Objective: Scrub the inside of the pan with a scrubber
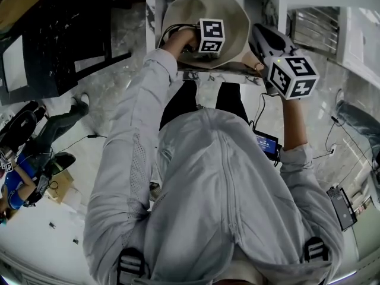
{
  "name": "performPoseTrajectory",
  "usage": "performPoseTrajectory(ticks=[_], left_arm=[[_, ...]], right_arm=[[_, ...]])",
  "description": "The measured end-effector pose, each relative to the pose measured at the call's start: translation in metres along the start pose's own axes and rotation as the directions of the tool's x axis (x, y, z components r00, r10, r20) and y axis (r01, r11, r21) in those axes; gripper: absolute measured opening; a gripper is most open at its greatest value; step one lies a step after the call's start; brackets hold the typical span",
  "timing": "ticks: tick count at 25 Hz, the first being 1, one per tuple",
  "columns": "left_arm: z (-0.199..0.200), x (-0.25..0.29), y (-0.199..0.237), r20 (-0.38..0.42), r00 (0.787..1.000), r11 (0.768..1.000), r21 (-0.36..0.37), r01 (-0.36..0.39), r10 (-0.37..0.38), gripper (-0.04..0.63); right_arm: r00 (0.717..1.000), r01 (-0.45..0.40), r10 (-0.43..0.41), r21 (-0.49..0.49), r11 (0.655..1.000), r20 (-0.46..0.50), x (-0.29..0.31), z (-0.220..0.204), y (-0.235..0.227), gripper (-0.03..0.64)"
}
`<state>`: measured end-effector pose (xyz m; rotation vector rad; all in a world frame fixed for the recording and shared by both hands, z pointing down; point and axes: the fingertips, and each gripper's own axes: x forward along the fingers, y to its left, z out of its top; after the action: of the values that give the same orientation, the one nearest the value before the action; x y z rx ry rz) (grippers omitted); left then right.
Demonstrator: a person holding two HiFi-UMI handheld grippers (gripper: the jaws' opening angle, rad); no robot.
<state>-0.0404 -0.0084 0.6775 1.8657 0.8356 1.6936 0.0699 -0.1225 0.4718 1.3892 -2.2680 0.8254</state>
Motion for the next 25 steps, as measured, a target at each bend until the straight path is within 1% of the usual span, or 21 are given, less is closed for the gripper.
performPoseTrajectory(ticks=[1, 3, 5, 8, 10, 12, 14, 16, 18, 20, 22, 24, 25], left_arm=[[-0.009, 0.001, 0.001, -0.055, 0.998, 1.000, -0.001, -0.008, 0.008, 0.071], [-0.026, 0.003, 0.003, -0.158, 0.987, 1.000, -0.005, -0.025, 0.024, 0.069], [-0.037, 0.002, 0.006, -0.223, 0.974, 0.999, -0.023, -0.039, 0.033, 0.069], [-0.055, -0.004, 0.016, -0.274, 0.961, 0.995, -0.076, -0.070, 0.047, 0.069], [-0.064, -0.011, 0.026, -0.280, 0.958, 0.987, -0.120, -0.105, 0.068, 0.069], [-0.071, -0.020, 0.040, -0.280, 0.953, 0.974, -0.157, -0.163, 0.114, 0.069], [-0.077, -0.030, 0.061, -0.290, 0.935, 0.950, -0.174, -0.260, 0.203, 0.069], [-0.080, -0.039, 0.082, -0.295, 0.911, 0.915, -0.194, -0.353, 0.289, 0.069], [-0.080, -0.045, 0.097, -0.296, 0.889, 0.888, -0.200, -0.415, 0.349, 0.069], [-0.077, -0.052, 0.111, -0.292, 0.860, 0.859, -0.180, -0.479, 0.418, 0.069], [-0.070, -0.061, 0.126, -0.258, 0.832, 0.823, -0.176, -0.541, 0.491, 0.069], [-0.061, -0.072, 0.143, -0.199, 0.808, 0.779, -0.214, -0.589, 0.555, 0.069], [-0.057, -0.075, 0.150, -0.170, 0.801, 0.763, -0.242, -0.599, 0.575, 0.069]], right_arm=[[1.000, -0.002, 0.002, 0.000, 1.000, -0.001, 0.001, -0.001, 0.001, 0.035], [1.000, -0.005, 0.005, -0.001, 1.000, -0.002, 0.001, -0.002, 0.002, 0.035], [1.000, -0.005, 0.005, 0.000, 1.000, -0.005, 0.002, -0.003, 0.003, 0.035], [1.000, -0.002, 0.002, 0.000, 1.000, -0.004, 0.001, -0.004, 0.003, 0.035], [1.000, 0.003, -0.003, 0.001, 1.000, -0.001, -0.001, -0.004, 0.002, 0.035], [1.000, 0.007, -0.007, 0.004, 1.000, -0.001, -0.002, -0.005, 0.000, 0.035], [1.000, 0.011, -0.011, 0.006, 1.000, -0.003, -0.003, -0.006, -0.002, 0.035], [1.000, 0.014, -0.014, 0.010, 1.000, -0.004, -0.004, -0.008, -0.004, 0.035], [1.000, 0.017, -0.017, 0.013, 1.000, -0.005, -0.005, -0.009, -0.007, 0.035], [1.000, 0.023, -0.023, 0.016, 1.000, -0.007, -0.008, -0.011, -0.011, 0.035], [1.000, 0.029, -0.029, 0.021, 0.999, -0.009, -0.010, -0.011, -0.015, 0.035], [0.999, 0.034, -0.033, 0.025, 0.999, -0.010, -0.011, -0.012, -0.018, 0.035], [0.999, 0.036, -0.036, 0.027, 0.999, -0.011, -0.012, -0.012, -0.020, 0.035]])
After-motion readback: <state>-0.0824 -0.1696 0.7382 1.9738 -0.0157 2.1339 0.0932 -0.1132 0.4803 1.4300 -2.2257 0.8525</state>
